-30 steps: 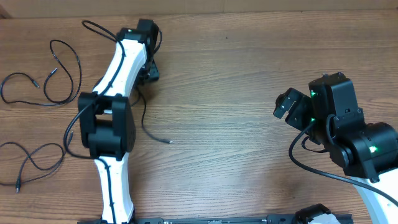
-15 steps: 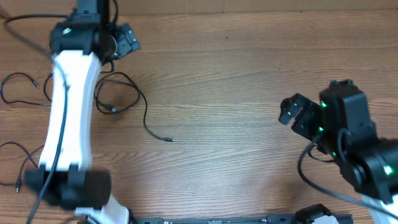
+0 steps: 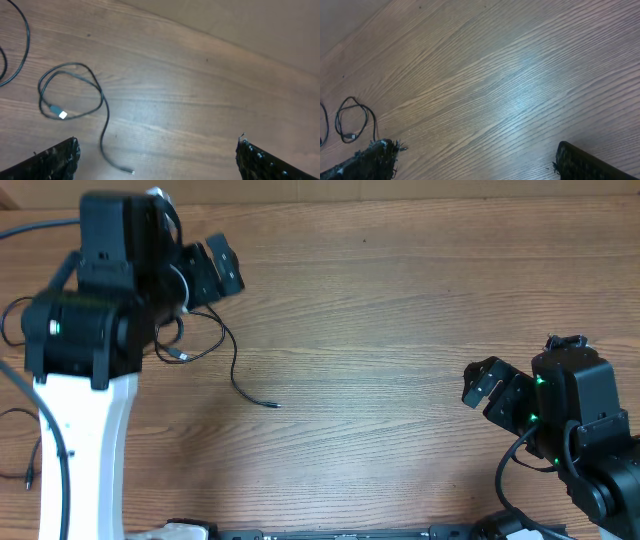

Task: Untangle cables
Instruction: 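Open the left gripper, release the cable, and lift away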

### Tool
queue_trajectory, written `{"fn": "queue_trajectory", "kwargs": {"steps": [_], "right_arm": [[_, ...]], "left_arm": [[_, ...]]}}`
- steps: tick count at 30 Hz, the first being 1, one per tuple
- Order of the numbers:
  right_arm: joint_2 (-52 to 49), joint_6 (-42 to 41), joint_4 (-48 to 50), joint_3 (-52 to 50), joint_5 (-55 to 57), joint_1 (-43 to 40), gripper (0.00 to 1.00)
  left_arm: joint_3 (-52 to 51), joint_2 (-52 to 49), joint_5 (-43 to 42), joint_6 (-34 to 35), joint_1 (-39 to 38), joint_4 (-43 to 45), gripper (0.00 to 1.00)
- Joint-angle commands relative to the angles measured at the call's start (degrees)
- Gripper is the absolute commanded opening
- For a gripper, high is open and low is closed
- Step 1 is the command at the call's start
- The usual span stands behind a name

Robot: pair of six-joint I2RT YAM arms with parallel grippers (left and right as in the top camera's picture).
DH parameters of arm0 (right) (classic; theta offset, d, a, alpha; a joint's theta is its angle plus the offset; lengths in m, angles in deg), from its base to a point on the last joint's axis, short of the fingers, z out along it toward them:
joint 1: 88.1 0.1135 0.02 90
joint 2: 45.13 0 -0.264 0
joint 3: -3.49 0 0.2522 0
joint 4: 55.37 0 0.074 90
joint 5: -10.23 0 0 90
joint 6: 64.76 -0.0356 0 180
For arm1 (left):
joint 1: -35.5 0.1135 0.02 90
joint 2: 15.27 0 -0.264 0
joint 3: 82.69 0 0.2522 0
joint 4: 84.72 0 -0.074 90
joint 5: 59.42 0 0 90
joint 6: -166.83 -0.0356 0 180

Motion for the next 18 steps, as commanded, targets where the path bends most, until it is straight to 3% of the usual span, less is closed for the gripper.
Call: {"fn": "queue_trajectory", "kwargs": {"steps": [1,7,18], "right_arm": [[0.31,-0.02,0.15,0.74,1.36,-0.2,1.0],[0.31,0.24,0.13,0.74,3.45,-0.2,1.0],[4.55,3.04,0.39,0.72,5.4,-0.2,1.0]], "left_arm": [[0.07,4.98,5.77,1.86,-2.78,-1.4,1.0],[-3.48,11.69,14.93,4.7,-6.32,-0.2,0.99],[-23.63,25.49,18.67,7.32,-6.25,12.31,1.0]]}}
